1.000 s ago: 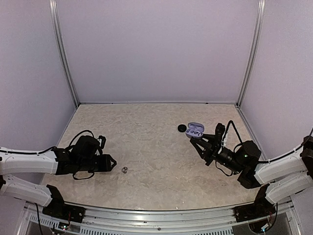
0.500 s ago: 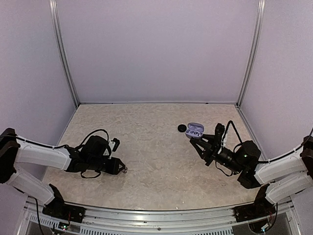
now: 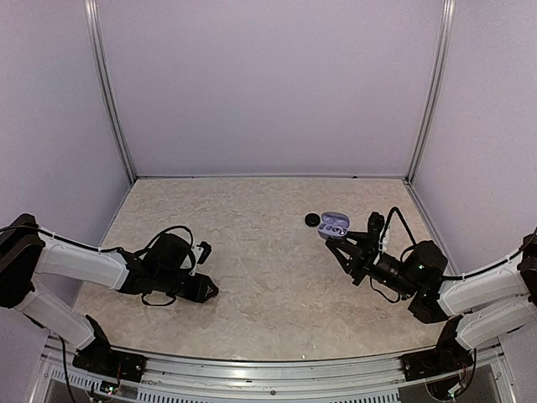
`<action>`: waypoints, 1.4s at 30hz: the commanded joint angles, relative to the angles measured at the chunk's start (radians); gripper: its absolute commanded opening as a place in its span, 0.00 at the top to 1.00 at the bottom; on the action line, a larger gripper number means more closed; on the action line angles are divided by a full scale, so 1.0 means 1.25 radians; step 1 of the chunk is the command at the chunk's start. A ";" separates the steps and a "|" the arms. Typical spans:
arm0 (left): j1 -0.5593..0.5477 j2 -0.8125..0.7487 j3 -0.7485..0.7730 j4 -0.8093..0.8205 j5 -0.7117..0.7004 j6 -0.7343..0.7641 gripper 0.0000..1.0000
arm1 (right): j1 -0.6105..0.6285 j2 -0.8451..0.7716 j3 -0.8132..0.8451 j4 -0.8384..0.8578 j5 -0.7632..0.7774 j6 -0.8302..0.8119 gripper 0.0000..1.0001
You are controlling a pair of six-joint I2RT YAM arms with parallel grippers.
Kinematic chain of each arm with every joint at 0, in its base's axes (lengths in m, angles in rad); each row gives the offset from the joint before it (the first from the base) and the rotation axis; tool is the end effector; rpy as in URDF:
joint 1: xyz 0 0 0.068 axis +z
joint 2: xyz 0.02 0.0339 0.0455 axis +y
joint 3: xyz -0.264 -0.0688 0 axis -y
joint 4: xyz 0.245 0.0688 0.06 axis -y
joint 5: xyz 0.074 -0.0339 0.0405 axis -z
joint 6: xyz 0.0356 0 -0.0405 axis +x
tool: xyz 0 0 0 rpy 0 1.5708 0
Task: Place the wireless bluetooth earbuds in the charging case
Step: Move the left earbud to the center of the board, then adjust the left earbud at the center of the board.
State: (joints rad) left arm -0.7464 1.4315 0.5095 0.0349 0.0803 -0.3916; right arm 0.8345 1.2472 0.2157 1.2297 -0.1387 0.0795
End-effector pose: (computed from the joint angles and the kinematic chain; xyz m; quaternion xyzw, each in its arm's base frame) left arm 0.1804 -0.1707 0.1311 0.1794 0.9242 -0.2123 0.2618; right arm 0.1444 0.1667 0.2059 -0.2828 0.5679 0.3799 0.6732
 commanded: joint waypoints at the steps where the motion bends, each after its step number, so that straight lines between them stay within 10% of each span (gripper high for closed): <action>1: -0.001 0.022 0.008 0.031 0.057 -0.057 0.62 | -0.009 -0.021 0.000 -0.001 -0.002 0.000 1.00; 13: -0.147 0.161 0.134 0.126 0.144 -0.184 0.60 | -0.009 -0.033 0.002 -0.020 -0.001 -0.007 1.00; 28: -0.147 0.024 0.163 0.021 -0.117 0.061 0.64 | -0.009 -0.062 0.001 -0.050 0.006 -0.022 1.00; 42: -0.142 0.159 0.241 -0.048 -0.071 0.034 0.65 | -0.009 -0.061 -0.001 -0.055 0.007 -0.023 1.00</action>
State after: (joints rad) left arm -0.9344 1.5902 0.7639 0.0212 -0.0299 -0.3584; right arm 0.8345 1.1862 0.2157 1.1584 -0.1371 0.0605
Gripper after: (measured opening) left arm 0.352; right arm 0.267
